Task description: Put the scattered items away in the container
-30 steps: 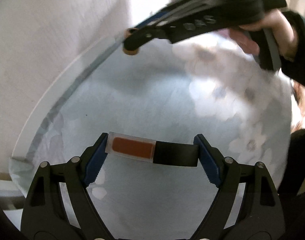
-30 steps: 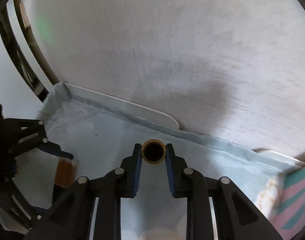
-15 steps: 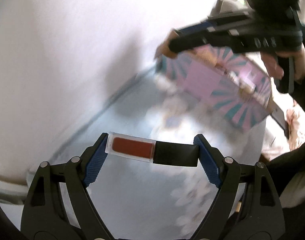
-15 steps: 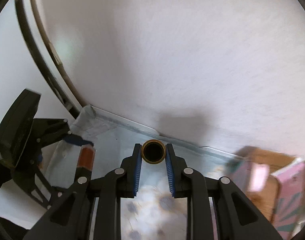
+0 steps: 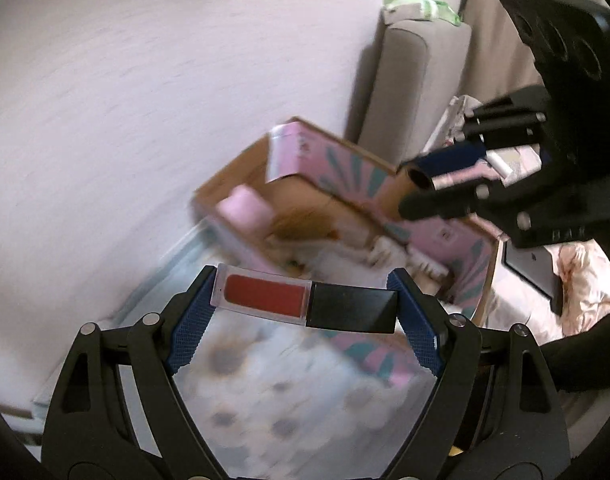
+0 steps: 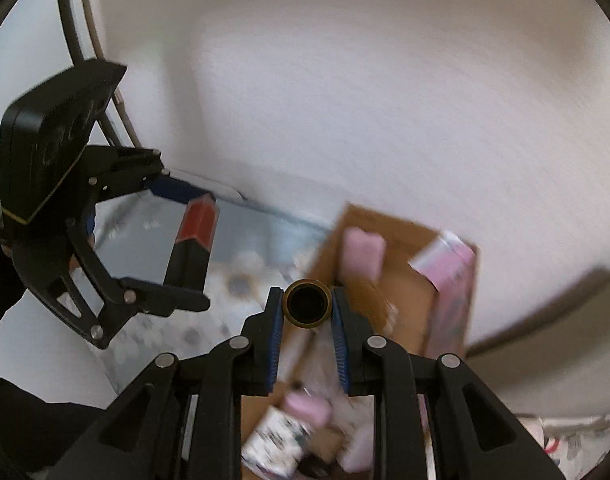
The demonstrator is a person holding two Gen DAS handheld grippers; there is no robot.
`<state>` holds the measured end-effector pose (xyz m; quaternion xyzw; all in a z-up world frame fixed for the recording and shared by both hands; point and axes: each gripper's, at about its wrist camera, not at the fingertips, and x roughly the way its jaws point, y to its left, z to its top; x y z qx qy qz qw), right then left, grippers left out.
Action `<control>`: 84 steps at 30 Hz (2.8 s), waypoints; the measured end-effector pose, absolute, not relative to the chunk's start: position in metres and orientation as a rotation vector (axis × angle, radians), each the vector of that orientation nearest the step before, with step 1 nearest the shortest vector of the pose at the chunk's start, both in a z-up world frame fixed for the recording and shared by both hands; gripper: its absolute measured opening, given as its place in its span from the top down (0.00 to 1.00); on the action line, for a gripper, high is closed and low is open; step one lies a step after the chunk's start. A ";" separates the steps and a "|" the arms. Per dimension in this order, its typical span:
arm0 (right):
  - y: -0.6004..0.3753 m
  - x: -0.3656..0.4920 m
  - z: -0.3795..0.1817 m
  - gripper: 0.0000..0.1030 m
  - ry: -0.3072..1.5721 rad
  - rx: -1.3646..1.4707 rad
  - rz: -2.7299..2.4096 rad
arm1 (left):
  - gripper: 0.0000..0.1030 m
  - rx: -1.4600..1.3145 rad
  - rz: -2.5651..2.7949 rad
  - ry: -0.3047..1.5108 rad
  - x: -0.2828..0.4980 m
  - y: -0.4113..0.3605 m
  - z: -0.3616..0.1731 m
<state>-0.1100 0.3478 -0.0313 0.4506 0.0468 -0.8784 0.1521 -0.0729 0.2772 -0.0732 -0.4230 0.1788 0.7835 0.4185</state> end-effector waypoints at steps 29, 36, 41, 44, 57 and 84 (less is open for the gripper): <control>0.407 -0.077 -0.084 0.21 0.175 1.469 -2.467 | 0.00 -1.181 2.023 0.509 -0.060 0.360 -0.099; 0.405 -0.076 -0.081 0.21 0.171 1.468 -2.469 | 0.00 -1.176 2.044 0.528 -0.064 0.357 -0.093; 0.406 -0.077 -0.078 0.21 0.175 1.468 -2.483 | 0.00 -1.193 2.073 0.540 -0.068 0.353 -0.092; 0.408 -0.078 -0.077 0.21 0.159 1.474 -2.496 | 0.00 -1.200 2.084 0.521 -0.070 0.348 -0.089; 0.406 -0.080 -0.071 0.21 0.118 1.514 -2.562 | 0.00 -1.214 2.218 0.410 -0.075 0.310 -0.061; 0.305 -0.087 0.000 0.20 -0.164 1.553 -2.795 | 0.00 -1.266 2.765 0.006 -0.033 0.121 0.000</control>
